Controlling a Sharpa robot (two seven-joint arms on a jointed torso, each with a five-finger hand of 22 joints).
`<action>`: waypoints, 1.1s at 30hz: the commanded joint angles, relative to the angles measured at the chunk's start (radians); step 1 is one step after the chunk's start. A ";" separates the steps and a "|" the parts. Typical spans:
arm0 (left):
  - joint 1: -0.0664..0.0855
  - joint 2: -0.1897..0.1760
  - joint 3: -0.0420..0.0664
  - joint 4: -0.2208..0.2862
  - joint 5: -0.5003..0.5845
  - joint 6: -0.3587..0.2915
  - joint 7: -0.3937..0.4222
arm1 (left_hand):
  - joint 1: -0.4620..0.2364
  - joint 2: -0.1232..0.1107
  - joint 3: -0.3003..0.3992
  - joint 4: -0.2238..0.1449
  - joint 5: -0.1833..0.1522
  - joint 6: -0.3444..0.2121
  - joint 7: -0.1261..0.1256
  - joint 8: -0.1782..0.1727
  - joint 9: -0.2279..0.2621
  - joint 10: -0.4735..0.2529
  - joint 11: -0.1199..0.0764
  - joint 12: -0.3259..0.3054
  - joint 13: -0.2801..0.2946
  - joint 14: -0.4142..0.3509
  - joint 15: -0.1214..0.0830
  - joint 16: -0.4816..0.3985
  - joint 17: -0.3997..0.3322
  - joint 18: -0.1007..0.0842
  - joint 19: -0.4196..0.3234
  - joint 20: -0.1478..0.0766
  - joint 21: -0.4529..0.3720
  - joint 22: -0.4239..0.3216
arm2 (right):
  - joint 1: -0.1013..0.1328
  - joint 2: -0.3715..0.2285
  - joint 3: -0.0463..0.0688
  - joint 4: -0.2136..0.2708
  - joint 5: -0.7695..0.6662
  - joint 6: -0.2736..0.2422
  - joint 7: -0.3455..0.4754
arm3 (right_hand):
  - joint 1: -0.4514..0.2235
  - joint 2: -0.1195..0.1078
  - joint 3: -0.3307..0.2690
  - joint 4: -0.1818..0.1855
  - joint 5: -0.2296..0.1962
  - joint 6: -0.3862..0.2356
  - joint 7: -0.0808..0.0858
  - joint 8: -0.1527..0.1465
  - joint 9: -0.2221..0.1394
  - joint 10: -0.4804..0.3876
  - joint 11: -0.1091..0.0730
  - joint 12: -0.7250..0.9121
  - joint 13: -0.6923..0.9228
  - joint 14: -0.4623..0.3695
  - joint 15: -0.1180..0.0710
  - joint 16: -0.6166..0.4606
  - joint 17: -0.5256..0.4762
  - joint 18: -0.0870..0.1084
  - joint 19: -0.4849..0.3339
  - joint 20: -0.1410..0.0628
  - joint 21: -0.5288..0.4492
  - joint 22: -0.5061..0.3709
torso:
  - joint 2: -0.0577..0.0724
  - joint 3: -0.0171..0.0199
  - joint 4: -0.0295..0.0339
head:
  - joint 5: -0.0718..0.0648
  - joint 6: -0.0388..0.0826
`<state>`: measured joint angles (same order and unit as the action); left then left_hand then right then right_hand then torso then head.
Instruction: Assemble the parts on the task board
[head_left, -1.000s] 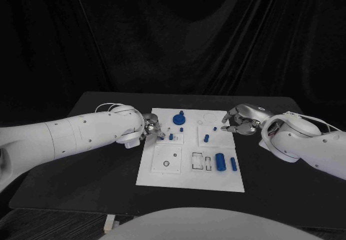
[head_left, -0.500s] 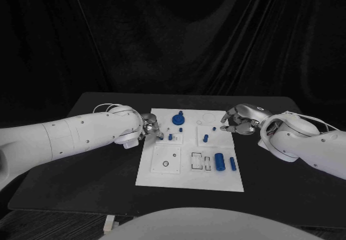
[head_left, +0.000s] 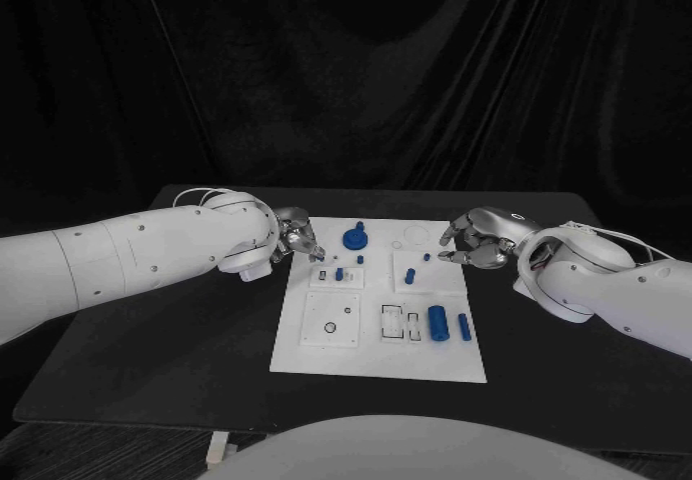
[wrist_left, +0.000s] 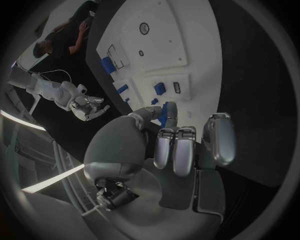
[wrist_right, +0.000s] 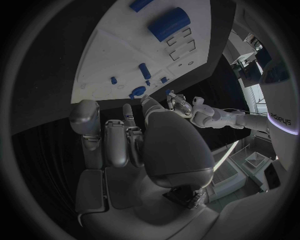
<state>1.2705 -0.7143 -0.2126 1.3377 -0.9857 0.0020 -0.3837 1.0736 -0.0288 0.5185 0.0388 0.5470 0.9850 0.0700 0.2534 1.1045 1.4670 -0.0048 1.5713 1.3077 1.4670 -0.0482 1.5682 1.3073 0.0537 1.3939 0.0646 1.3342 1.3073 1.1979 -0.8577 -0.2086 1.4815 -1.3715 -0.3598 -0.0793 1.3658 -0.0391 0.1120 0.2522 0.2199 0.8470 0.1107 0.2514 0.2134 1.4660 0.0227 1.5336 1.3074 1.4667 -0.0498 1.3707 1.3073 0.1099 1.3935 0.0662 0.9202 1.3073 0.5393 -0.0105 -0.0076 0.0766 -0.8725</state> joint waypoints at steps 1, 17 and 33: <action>0.024 -0.007 0.001 0.006 0.068 0.066 0.021 | 0.002 0.003 0.140 -0.129 -0.004 0.008 -0.003 0.006 0.001 0.104 0.000 -0.001 0.263 0.104 -0.003 0.003 0.264 0.011 0.000 -0.003 -0.005 0.179 | -0.002 0.001 0.001 0.000 -0.002 0.005 -0.024 | 0.002 0.007 0.002 -0.002 0.006 0.004 0.006 0.000 -0.002 0.057 0.008 -0.006 0.202 0.054 0.009 -0.005 0.056 0.006 -0.004 0.000 -0.005 0.107 | -0.001 0.0009 -0.0005 | -0.002 0.000; 0.063 0.025 0.001 -0.070 0.103 0.287 -0.019 | 0.007 0.010 0.148 -0.127 -0.042 -0.003 -0.001 0.004 -0.001 0.104 0.002 -0.001 0.263 0.104 -0.001 0.003 0.264 0.004 0.017 -0.002 0.020 0.187 | -0.002 0.003 0.001 0.001 -0.002 0.011 -0.028 | 0.005 0.008 0.003 -0.004 0.008 0.005 0.006 0.000 -0.002 0.056 0.008 -0.007 0.200 0.054 0.009 -0.005 0.055 0.006 -0.005 0.000 -0.009 0.106 | 0.001 0.0015 0.0021 | -0.003 0.000; 0.053 0.086 0.001 -0.098 -0.001 0.169 -0.099 | 0.015 0.014 0.155 -0.135 -0.031 0.000 0.000 0.004 -0.004 0.104 0.002 -0.001 0.263 0.104 -0.002 0.003 0.264 0.003 0.021 -0.003 0.026 0.189 | -0.002 -0.001 0.001 0.007 -0.002 0.013 -0.026 | 0.006 0.008 0.004 -0.004 0.008 0.005 0.006 0.000 -0.002 0.055 0.008 -0.008 0.199 0.053 0.009 -0.007 0.054 0.006 -0.006 0.000 -0.011 0.105 | 0.003 -0.0010 0.0037 | -0.003 0.000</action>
<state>1.3282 -0.6290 -0.2128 1.2318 -0.9341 0.2287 -0.4616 1.0833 -0.0191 0.5387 0.0341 0.5121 0.9826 0.0752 0.2516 1.1016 1.4669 -0.0049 1.5713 1.3077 1.4670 -0.0482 1.5681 1.3073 0.0537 1.4084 0.0648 1.3573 1.3079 1.1978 -0.8559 -0.2086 1.4850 -1.3714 -0.3517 -0.0891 1.3657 -0.0392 0.1119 0.2522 0.2239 0.8505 0.1141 0.2514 0.2126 1.4660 0.0227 1.5296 1.3073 1.4667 -0.0498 1.3707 1.3073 0.1097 1.3935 0.0662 0.9138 1.3078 0.5411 -0.0111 -0.0044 0.0753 -0.8725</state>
